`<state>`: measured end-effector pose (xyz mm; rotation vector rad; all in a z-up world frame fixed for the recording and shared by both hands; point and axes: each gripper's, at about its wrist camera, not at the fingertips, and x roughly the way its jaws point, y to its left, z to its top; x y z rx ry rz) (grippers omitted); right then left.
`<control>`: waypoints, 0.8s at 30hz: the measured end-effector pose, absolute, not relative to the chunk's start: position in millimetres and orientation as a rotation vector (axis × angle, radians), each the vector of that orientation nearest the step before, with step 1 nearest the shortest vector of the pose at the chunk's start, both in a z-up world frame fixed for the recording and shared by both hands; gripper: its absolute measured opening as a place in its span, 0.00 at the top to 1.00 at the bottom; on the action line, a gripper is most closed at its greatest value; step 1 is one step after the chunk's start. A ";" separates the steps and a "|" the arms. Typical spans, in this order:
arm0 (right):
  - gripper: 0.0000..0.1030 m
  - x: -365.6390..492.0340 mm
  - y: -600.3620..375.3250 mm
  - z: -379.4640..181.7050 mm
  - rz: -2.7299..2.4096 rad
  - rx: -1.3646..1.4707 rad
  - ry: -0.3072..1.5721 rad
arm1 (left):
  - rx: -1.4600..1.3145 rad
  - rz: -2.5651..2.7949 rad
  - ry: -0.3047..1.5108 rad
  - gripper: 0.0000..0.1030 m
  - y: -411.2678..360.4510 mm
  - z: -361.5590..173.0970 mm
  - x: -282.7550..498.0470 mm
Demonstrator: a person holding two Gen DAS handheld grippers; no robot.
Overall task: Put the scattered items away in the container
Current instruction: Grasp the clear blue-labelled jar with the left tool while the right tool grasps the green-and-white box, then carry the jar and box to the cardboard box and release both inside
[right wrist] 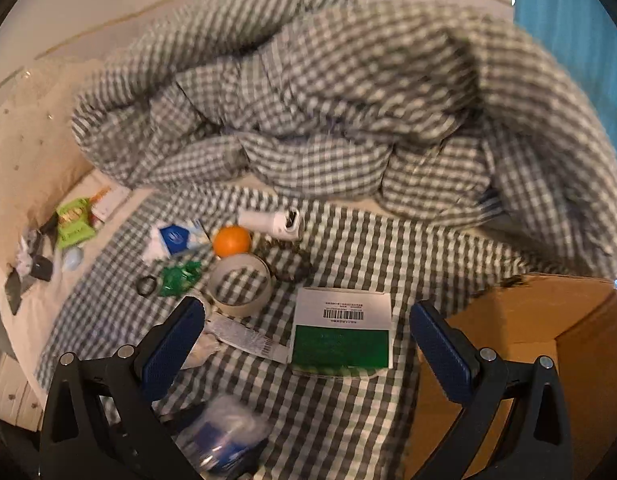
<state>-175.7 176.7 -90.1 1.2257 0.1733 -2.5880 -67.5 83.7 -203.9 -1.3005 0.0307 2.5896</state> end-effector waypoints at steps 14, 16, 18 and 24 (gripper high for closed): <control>0.00 -220.9 171.5 -187.2 -2.571 1.515 0.291 | -1.228 2.756 -0.053 0.37 33.2 -156.5 -57.1; 0.00 -223.0 170.2 -191.5 -2.598 1.510 0.369 | -1.224 2.763 -0.067 0.37 29.7 -152.6 -55.8; 0.00 -228.9 171.9 -196.2 -2.622 1.534 0.426 | -1.225 2.771 -0.079 0.37 26.6 -148.3 -55.4; 0.00 -236.9 188.5 -190.0 -2.691 1.536 0.311 | -1.203 2.794 -0.086 0.37 21.0 -138.7 -52.4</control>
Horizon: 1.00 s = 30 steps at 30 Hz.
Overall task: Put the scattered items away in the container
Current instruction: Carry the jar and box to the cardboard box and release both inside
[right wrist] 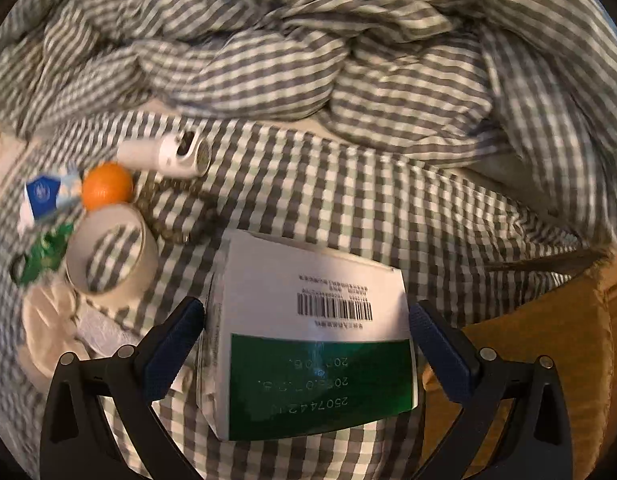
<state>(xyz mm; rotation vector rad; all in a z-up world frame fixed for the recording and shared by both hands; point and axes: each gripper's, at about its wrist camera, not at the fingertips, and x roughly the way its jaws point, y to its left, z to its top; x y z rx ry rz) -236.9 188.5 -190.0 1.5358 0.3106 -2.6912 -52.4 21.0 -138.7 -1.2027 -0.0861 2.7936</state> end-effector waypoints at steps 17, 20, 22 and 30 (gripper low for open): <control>0.11 -230.8 184.0 -202.8 -2.555 1.575 0.128 | -1.190 2.810 -0.103 0.37 14.3 -131.5 -49.6; 0.12 -227.3 182.3 -198.3 -2.547 1.545 0.139 | -1.188 2.814 -0.125 0.37 11.9 -129.4 -49.6; 0.12 -222.4 180.8 -190.7 -2.568 1.504 0.152 | -1.180 2.818 -0.125 0.37 12.6 -127.0 -47.8; 0.12 -190.7 176.1 -127.3 -2.628 1.287 0.157 | -1.128 2.842 -0.118 0.37 15.7 -106.3 -37.2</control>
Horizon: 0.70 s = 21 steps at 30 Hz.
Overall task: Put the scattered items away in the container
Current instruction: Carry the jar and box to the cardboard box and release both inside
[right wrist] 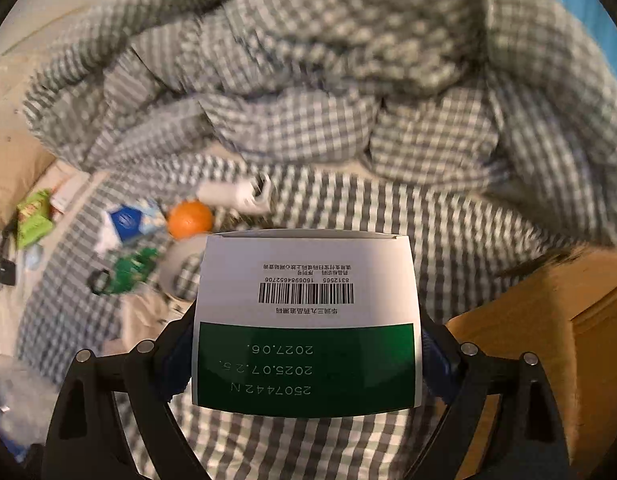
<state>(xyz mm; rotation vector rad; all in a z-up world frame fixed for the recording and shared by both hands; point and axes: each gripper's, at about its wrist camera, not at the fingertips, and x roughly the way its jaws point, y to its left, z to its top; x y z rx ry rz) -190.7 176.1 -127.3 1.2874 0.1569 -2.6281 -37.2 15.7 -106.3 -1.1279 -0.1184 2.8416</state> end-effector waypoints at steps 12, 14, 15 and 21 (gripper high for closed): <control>0.12 -76.7 263.7 30.7 -2.884 0.805 0.085 | -0.906 2.846 -0.104 0.37 66.5 -35.6 -18.2; 0.12 -61.5 285.5 45.8 -2.925 0.774 0.077 | -0.858 2.828 -0.102 0.37 83.3 -21.7 -16.8; 0.12 -53.6 298.7 51.5 -2.943 0.766 0.066 | -0.838 2.821 -0.100 0.37 91.2 -16.1 -16.8; 0.12 -22.1 372.6 50.3 -3.079 0.811 0.027 | -0.750 2.752 -0.078 0.37 145.6 11.8 -20.0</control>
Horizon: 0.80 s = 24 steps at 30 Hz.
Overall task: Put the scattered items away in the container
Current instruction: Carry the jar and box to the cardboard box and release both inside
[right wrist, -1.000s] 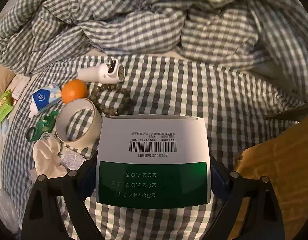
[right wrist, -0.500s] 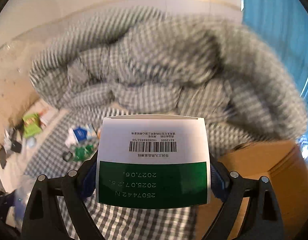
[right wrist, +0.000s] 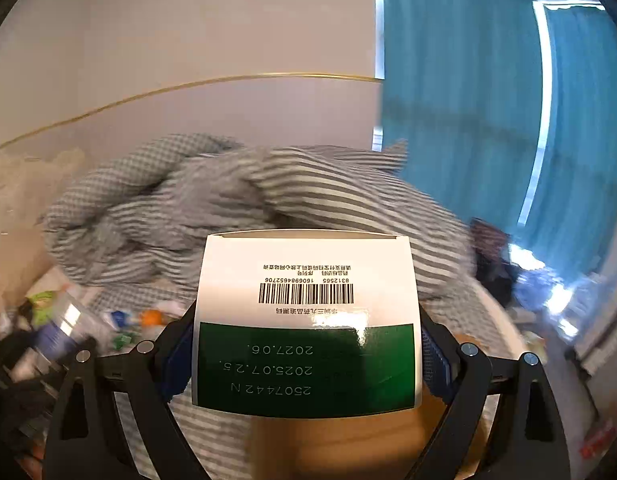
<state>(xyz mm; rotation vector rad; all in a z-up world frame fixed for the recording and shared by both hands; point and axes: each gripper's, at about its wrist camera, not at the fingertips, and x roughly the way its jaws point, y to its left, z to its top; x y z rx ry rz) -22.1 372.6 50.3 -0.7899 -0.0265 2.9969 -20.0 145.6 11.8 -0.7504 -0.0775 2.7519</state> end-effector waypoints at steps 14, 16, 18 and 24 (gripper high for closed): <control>0.00 -18.9 448.2 -24.2 2.771 -1.019 0.074 | -0.672 2.638 0.004 0.37 243.7 26.8 -16.1; 0.00 -14.3 455.9 -21.5 2.786 -1.008 0.129 | -0.676 2.626 0.011 0.37 251.4 25.3 -17.8; 0.00 -9.6 462.8 -18.6 2.779 -0.990 0.144 | -0.681 2.618 0.019 0.37 257.9 24.1 -19.8; 0.00 8.1 482.9 -2.3 2.749 -0.891 0.148 | -0.709 2.567 0.060 0.37 287.6 13.4 -29.6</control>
